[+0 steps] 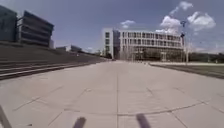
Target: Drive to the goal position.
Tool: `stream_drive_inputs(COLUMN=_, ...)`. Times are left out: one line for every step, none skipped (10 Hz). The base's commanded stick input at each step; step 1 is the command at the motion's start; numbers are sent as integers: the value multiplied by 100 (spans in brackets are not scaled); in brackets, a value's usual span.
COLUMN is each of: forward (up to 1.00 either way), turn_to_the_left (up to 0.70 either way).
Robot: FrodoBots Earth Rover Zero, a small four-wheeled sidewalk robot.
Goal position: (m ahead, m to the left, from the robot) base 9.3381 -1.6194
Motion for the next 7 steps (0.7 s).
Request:
stream_drive_inputs(forward=70, turn_to_the_left=0)
stream_drive_inputs(forward=70, turn_to_the_left=0)
stream_drive_inputs(forward=70, turn_to_the_left=0)
stream_drive_inputs(forward=70, turn_to_the_left=0)
stream_drive_inputs(forward=70, turn_to_the_left=0)
stream_drive_inputs(forward=70, turn_to_the_left=0)
stream_drive_inputs(forward=70, turn_to_the_left=0)
